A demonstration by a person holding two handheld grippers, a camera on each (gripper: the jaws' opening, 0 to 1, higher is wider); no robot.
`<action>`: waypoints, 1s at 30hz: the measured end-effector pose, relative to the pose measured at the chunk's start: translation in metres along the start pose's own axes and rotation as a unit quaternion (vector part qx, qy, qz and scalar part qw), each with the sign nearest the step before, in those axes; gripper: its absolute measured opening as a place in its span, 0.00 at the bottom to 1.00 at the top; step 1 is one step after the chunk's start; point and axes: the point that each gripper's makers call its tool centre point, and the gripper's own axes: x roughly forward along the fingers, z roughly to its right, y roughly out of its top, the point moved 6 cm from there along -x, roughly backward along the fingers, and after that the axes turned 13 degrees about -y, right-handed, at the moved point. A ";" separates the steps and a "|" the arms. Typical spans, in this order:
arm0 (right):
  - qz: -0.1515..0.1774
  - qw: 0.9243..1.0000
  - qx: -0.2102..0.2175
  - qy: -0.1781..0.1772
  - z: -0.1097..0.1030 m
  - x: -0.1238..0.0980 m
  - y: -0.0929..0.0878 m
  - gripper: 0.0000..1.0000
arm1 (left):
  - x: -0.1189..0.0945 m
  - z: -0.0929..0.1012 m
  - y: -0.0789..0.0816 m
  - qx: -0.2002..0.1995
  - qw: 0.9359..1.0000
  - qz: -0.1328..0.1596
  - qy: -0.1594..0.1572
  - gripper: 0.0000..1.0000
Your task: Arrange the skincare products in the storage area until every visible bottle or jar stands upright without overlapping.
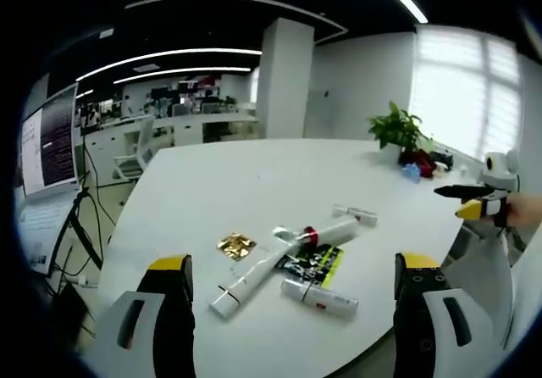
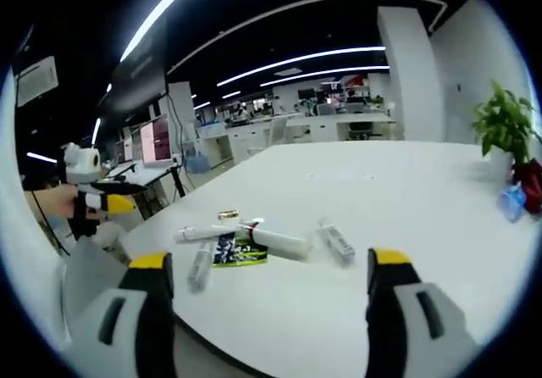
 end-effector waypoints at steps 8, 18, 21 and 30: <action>-0.008 1.000 -0.002 0.001 -0.001 0.004 -0.002 0.98 | 0.001 -0.002 -0.001 -0.002 1.000 -0.002 -0.001 0.97; -0.024 1.000 -0.010 0.014 -0.004 0.013 -0.003 0.97 | 0.004 -0.004 -0.004 -0.004 1.000 -0.010 -0.008 0.97; -0.025 1.000 -0.011 0.014 -0.003 0.016 -0.004 0.97 | 0.004 -0.005 -0.004 -0.004 1.000 -0.013 -0.007 0.97; -0.035 0.999 -0.020 0.020 0.002 0.030 -0.001 0.95 | 0.005 -0.009 -0.009 -0.011 1.000 -0.017 -0.003 0.97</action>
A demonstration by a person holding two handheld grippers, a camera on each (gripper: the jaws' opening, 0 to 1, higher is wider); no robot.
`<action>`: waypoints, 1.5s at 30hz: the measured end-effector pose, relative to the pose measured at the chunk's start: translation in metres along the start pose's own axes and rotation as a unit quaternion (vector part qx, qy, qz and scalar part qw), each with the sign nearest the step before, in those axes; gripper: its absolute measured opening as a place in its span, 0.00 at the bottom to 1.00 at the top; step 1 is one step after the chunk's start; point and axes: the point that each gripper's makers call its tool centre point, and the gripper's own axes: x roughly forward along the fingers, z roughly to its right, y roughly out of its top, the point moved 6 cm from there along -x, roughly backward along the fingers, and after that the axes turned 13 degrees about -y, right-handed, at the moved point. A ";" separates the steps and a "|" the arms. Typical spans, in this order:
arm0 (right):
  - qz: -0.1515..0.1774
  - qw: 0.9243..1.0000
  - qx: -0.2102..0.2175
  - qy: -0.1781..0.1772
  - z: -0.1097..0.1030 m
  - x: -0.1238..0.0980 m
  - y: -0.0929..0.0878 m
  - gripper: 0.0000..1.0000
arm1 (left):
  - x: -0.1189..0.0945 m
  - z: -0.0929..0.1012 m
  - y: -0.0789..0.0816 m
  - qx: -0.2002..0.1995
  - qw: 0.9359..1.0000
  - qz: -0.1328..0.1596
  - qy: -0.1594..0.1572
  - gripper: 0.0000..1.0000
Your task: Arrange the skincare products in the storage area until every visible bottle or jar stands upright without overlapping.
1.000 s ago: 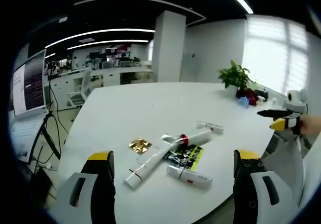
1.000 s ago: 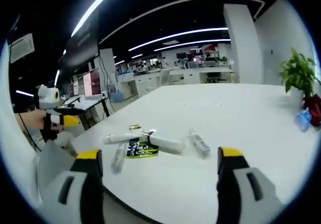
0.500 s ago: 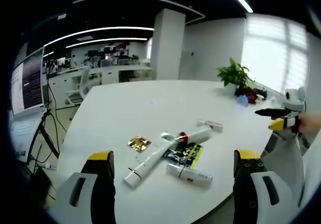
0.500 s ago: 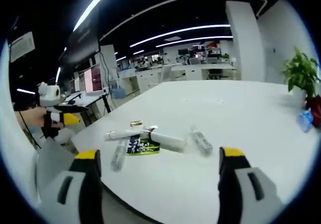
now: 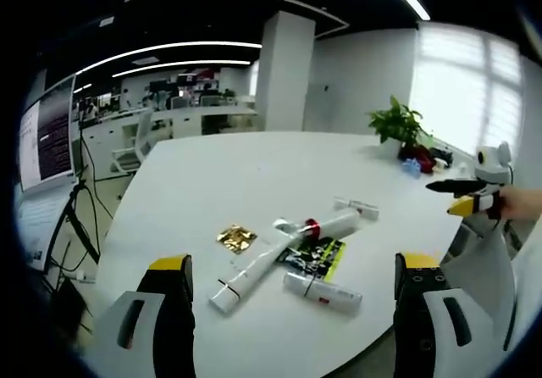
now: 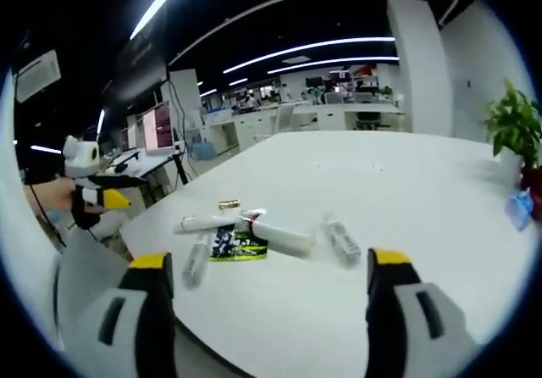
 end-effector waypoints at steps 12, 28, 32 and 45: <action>-0.019 0.999 -0.031 0.017 0.001 0.023 0.001 0.95 | 0.004 -0.006 -0.002 -0.008 1.000 -0.001 0.002 0.97; -0.041 0.992 -0.097 0.065 -0.001 0.072 0.014 0.87 | 0.010 -0.014 -0.003 -0.012 1.000 -0.002 0.004 0.97; -0.044 0.989 -0.117 0.079 -0.005 0.085 0.017 0.85 | 0.011 -0.016 -0.005 -0.013 1.000 -0.008 0.002 0.97; -0.077 0.973 -0.181 0.119 -0.009 0.121 0.014 0.67 | 0.015 -0.022 -0.009 -0.019 1.000 -0.013 0.003 0.97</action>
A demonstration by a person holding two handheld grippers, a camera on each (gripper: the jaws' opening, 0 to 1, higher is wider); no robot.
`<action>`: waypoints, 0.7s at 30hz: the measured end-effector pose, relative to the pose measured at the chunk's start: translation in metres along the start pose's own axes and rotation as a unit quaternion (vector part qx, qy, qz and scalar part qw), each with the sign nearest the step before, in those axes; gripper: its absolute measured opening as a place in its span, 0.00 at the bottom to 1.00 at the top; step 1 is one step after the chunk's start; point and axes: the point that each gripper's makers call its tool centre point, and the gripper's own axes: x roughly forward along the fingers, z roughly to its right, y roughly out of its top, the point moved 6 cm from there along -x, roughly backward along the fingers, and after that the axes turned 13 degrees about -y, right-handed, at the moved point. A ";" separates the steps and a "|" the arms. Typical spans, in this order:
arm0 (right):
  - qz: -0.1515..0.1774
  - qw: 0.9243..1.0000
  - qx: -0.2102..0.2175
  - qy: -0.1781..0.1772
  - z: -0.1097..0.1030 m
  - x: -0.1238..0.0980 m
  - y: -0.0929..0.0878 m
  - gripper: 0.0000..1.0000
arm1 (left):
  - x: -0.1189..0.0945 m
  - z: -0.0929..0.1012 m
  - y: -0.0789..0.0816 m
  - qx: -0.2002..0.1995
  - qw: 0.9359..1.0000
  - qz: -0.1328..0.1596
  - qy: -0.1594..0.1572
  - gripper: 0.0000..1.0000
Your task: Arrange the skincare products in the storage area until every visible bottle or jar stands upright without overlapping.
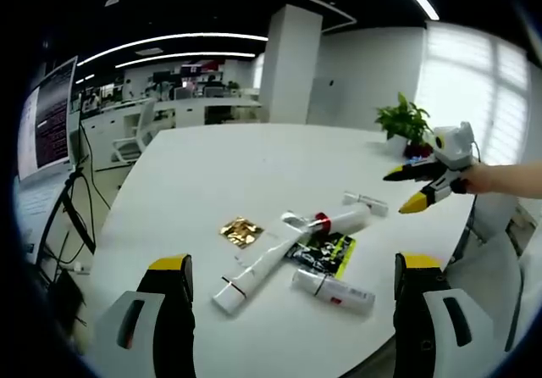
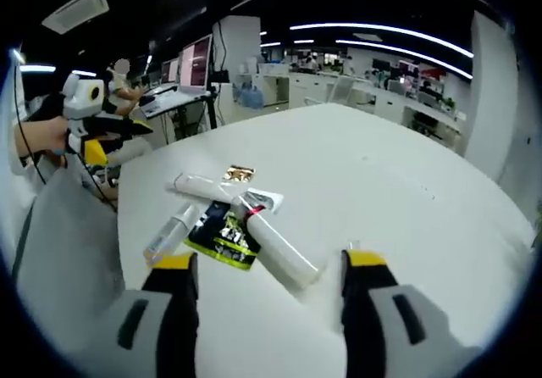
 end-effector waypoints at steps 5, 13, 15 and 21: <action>-0.030 0.998 -0.046 0.013 0.001 0.013 0.003 0.56 | 0.000 -0.006 -0.001 -0.005 1.000 0.001 0.005 0.97; -0.048 0.995 -0.078 0.042 0.000 0.040 0.005 0.48 | -0.002 -0.012 -0.002 -0.008 1.000 -0.001 0.011 0.97; -0.055 0.993 -0.090 0.047 -0.003 0.046 0.007 0.45 | -0.001 -0.012 -0.002 -0.008 1.000 -0.002 0.011 0.97; -0.072 0.986 -0.134 0.063 -0.001 0.071 0.006 0.36 | 0.000 -0.013 -0.005 -0.011 1.000 -0.006 0.014 0.97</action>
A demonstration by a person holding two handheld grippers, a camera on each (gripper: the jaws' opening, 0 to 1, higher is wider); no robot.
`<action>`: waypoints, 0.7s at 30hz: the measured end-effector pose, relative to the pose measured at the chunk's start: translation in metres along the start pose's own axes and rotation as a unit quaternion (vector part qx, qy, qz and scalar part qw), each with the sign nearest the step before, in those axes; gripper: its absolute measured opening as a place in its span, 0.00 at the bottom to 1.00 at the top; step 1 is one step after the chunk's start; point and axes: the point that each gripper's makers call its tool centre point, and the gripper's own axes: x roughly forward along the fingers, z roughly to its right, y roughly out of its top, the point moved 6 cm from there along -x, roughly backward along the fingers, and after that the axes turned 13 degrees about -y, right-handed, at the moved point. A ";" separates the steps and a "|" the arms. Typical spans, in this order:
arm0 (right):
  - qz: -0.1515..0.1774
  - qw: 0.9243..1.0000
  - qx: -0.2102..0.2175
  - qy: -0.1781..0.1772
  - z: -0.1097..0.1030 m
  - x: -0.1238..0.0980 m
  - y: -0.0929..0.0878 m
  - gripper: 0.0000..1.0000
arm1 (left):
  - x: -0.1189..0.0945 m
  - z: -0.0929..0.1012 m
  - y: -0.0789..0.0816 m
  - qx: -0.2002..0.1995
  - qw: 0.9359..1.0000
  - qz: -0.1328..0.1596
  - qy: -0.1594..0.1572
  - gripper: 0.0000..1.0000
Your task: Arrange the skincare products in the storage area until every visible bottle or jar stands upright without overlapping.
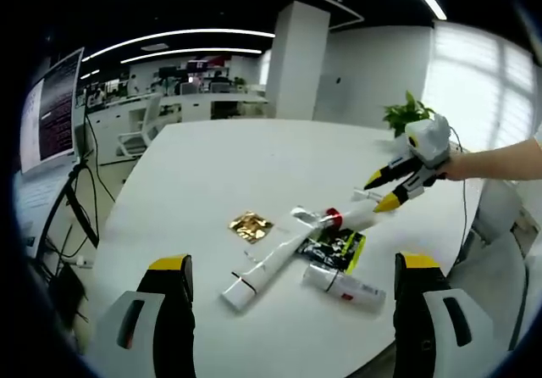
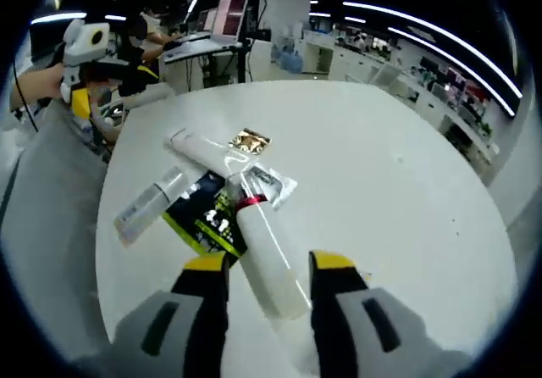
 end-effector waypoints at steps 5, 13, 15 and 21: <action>-0.019 0.999 -0.034 0.024 0.001 0.016 -0.001 0.32 | -0.001 -0.003 -0.003 -0.004 1.000 -0.004 0.004 0.97; -0.034 0.993 -0.089 0.062 -0.003 0.037 0.006 0.29 | -0.002 -0.006 -0.006 -0.010 1.000 -0.007 0.009 0.97; -0.038 0.992 -0.099 0.074 -0.005 0.042 0.009 0.29 | 0.000 -0.006 -0.006 -0.011 1.000 -0.007 0.008 0.97; -0.057 0.981 -0.156 0.100 -0.014 0.056 0.013 0.27 | 0.003 -0.006 -0.004 -0.009 1.000 -0.006 0.004 0.97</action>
